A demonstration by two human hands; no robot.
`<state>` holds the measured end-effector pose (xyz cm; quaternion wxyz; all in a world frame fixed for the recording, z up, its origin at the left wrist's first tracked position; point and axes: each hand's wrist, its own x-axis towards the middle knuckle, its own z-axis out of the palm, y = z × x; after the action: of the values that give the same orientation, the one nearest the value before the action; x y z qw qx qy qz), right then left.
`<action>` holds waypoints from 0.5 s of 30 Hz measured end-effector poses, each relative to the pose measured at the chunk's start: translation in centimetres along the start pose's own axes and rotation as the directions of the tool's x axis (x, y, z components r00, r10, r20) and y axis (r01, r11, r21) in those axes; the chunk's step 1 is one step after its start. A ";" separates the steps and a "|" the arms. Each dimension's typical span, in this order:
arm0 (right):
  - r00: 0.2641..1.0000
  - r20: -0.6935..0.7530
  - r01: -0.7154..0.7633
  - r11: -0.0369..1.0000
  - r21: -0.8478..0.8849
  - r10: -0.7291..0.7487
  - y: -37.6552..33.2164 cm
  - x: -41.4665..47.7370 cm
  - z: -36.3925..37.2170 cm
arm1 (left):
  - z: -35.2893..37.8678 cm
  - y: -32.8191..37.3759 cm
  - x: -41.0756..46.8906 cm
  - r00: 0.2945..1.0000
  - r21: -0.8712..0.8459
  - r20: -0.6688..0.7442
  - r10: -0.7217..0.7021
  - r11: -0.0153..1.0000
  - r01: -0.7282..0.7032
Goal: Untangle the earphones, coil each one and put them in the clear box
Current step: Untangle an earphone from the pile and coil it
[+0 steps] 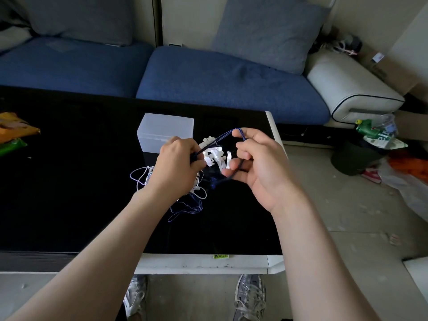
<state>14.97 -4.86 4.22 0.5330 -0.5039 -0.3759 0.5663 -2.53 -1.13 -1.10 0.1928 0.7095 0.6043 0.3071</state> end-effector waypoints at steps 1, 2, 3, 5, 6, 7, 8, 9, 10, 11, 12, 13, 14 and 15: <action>1.000 -0.024 0.002 1.000 0.011 -0.002 0.0 0.1 0.0 | 0.1 0.0 -0.1 1.000 0.023 0.014 0.001 1.000 -0.001; 0.999 -0.047 0.002 1.000 0.025 -0.001 0.1 0.2 -0.1 | 0.1 0.1 -0.2 0.999 0.051 0.046 -0.011 0.999 0.009; 0.998 -0.064 0.005 0.999 0.039 -0.002 0.2 0.4 -0.1 | 0.2 0.2 -0.3 0.996 0.078 0.083 -0.034 0.997 0.028; 0.996 -0.090 0.007 0.999 0.032 -0.005 0.5 0.5 -0.1 | 0.3 0.2 -0.4 0.986 0.109 0.148 -0.076 0.992 0.060; 0.994 -0.105 0.008 1.000 0.011 -0.007 0.6 0.6 -0.1 | 0.4 0.2 -0.3 0.978 0.094 0.185 -0.093 0.993 0.076; 0.993 -0.118 0.008 1.000 -0.004 -0.008 0.7 0.6 -0.1 | 0.3 0.2 -0.3 0.970 0.051 0.219 -0.108 0.994 0.099; 0.992 -0.127 0.001 1.000 0.001 -0.001 0.7 0.6 -0.2 | 0.3 0.4 -0.3 0.963 -0.019 0.243 -0.120 0.992 0.128; 0.991 -0.130 -0.010 0.999 0.033 0.014 0.6 0.7 -0.2 | 0.2 0.6 -0.4 0.957 -0.105 0.256 -0.134 0.981 0.165; 0.991 -0.128 -0.021 0.996 0.083 0.032 0.5 0.7 -0.2 | 0.0 0.9 -0.4 0.954 -0.192 0.259 -0.150 0.960 0.203; 0.991 -0.128 -0.027 0.990 0.136 0.045 0.5 0.7 -0.2 | -0.2 1.2 -0.5 0.951 -0.270 0.258 -0.168 0.933 0.238; 0.990 -0.130 -0.027 0.984 0.177 0.051 0.4 0.8 -0.2 | -0.4 1.6 -0.6 0.948 -0.336 0.261 -0.182 0.904 0.266; 0.990 -0.135 -0.020 0.980 0.198 0.047 0.3 0.9 -0.2 | -0.5 1.8 -0.7 0.943 -0.382 0.274 -0.189 0.878 0.287; 0.990 -0.136 -0.010 0.977 0.214 0.040 0.2 0.9 -0.1 | -0.6 1.9 -0.7 0.935 -0.418 0.301 -0.188 0.855 0.307; 0.991 -0.129 -0.003 0.970 0.241 0.036 0.2 0.9 -0.1 | -0.5 1.9 -0.7 0.922 -0.453 0.340 -0.184 0.827 0.332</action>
<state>15.05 -4.04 3.90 0.6083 -0.4758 -0.2633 0.5781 -1.48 -2.22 0.37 0.4948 0.5818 0.5605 0.3201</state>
